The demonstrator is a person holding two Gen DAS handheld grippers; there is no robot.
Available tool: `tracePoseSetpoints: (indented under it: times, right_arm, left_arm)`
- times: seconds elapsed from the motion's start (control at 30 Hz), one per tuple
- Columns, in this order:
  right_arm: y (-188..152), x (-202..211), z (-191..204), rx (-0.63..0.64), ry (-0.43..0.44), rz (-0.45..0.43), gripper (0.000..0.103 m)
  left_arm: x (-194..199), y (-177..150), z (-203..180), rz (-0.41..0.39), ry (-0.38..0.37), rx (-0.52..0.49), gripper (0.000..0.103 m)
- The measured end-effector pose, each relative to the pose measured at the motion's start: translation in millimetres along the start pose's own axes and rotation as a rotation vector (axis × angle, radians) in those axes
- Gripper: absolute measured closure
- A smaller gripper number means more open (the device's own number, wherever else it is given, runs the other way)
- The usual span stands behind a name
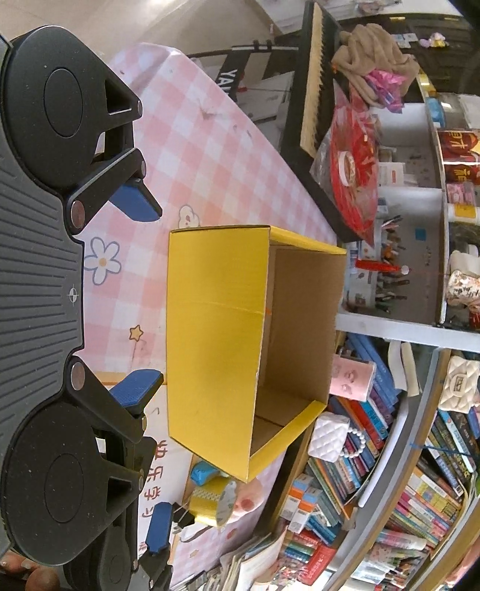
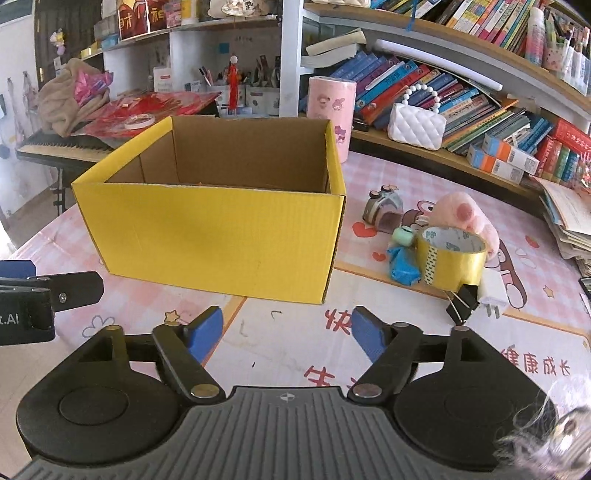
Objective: Organize objects
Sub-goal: 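Withdraw both tools from the box back toward the remaining items on the table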
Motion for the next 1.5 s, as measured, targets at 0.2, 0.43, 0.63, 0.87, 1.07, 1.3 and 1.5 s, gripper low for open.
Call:
tracePoseSetpoints:
  times: [0.2, 0.43, 0.63, 0.87, 1.07, 1.3, 1.5]
  right_arm:
    - [-5, 6, 0, -0.017, -0.010, 0.002, 0.022]
    - [-8, 11, 4, -0.018, -0.012, -0.001, 0.022]
    - [-13, 18, 7, -0.013, -0.013, -0.006, 0.022]
    - [-25, 32, -1, -0.037, -0.041, -0.011, 0.022]
    - [-39, 43, -12, -0.081, -0.076, -0.004, 0.022]
    - [-53, 54, -25, -0.114, -0.115, 0.007, 0.022]
    - [-59, 59, -41, -0.144, -0.146, 0.009, 0.022]
  left_arm:
    - [4, -3, -2, 0.001, -0.009, -0.017, 0.014]
    - [9, -7, -1, -0.001, -0.011, -0.021, 0.014]
    - [14, -12, -1, -0.001, -0.015, -0.021, 0.014]
    - [21, -23, -12, 0.008, -0.045, -0.047, 0.014]
    - [26, -31, -22, 0.020, -0.073, -0.072, 0.014]
    - [26, -35, -38, 0.030, -0.111, -0.103, 0.014]
    - [22, -34, -53, 0.037, -0.138, -0.130, 0.014]
Point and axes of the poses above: each gripper's, at about its wrist camera, not at the fingertips, and x roughly against the way its jaws point, z to its left, y to its top, the point moved 8 cm from there along -x, roughly the way its jaws point, and after that the axes turned 3 degrees about z, right-handed, at the moved point
